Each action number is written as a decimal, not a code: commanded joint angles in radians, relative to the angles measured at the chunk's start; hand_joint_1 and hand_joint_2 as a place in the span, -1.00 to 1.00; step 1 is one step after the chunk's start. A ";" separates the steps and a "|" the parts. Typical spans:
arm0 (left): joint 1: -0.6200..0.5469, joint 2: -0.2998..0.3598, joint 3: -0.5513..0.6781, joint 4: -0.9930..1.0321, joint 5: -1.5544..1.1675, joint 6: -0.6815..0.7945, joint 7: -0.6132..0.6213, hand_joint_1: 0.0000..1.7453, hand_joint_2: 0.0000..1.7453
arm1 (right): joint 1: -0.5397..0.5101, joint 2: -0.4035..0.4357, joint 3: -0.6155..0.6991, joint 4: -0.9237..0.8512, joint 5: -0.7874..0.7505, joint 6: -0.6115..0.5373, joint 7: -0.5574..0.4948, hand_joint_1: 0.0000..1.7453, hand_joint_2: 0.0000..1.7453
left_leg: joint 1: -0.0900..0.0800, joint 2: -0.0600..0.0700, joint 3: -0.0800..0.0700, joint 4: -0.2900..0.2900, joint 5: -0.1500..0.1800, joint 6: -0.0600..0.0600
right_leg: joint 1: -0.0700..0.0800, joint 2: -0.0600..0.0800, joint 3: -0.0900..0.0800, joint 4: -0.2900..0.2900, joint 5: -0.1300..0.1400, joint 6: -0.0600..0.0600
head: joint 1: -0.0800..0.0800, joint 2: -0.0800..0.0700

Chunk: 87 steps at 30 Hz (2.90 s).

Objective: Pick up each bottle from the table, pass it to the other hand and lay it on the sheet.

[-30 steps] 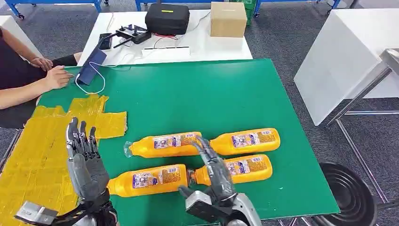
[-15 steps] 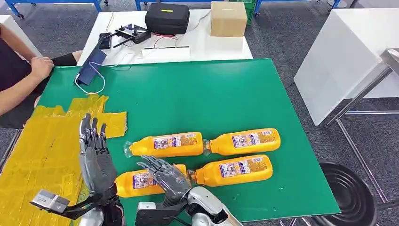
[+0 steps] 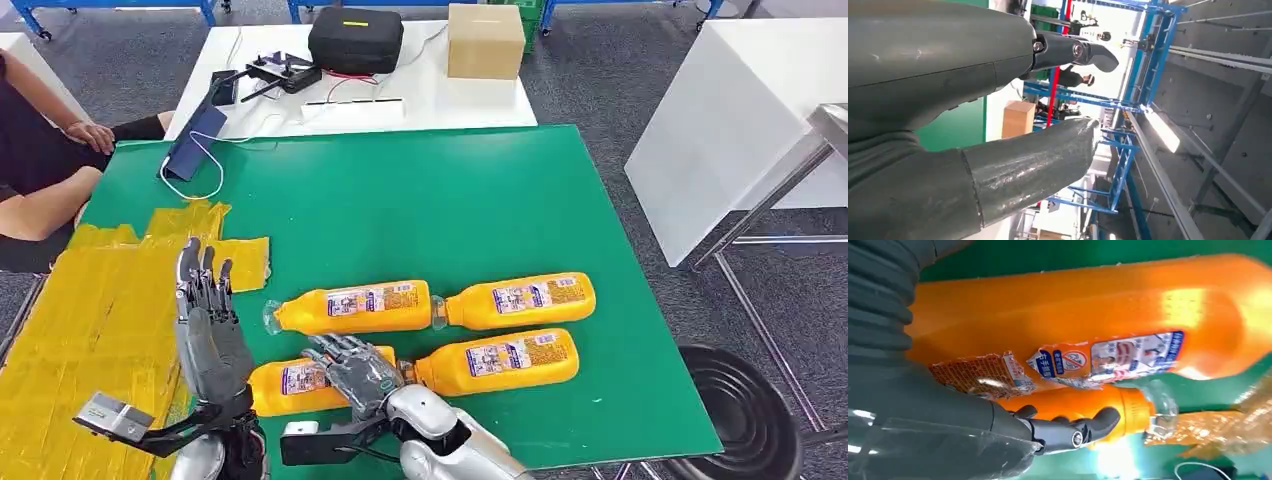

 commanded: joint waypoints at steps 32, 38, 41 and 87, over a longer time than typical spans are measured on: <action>-0.009 -0.049 0.074 0.075 0.058 0.123 -0.032 -1.00 -1.00 | 0.162 -0.037 -0.171 -0.099 -0.295 -0.212 -0.163 1.00 1.00 | 0.002 -0.004 0.016 -0.002 0.002 -0.003 | 0.002 -0.003 0.015 -0.004 0.000 -0.001 | 0.000 0.000; 0.068 -0.083 0.165 -0.152 0.154 0.373 -0.035 -1.00 1.00 | 0.386 -0.068 -0.245 -0.528 -0.392 -0.250 -0.258 1.00 1.00 | 0.002 0.002 0.007 0.002 -0.002 -0.003 | 0.002 0.004 0.007 0.001 -0.001 -0.001 | 0.000 0.000; 0.069 -0.083 0.174 -0.201 0.150 0.453 -0.035 -1.00 1.00 | 0.378 -0.061 -0.243 -0.502 -0.412 -0.250 -0.277 1.00 1.00 | 0.001 -0.002 -0.004 0.002 0.001 -0.002 | 0.000 0.001 -0.004 0.002 0.000 0.000 | 0.001 0.000; 0.051 0.106 -0.035 0.209 0.214 -0.393 0.119 -1.00 1.00 | 0.260 -0.019 -0.172 -0.352 -0.454 -0.085 -0.380 1.00 1.00 | 0.001 0.002 -0.003 -0.001 0.001 -0.004 | 0.001 0.004 -0.003 0.000 0.000 -0.001 | 0.001 0.000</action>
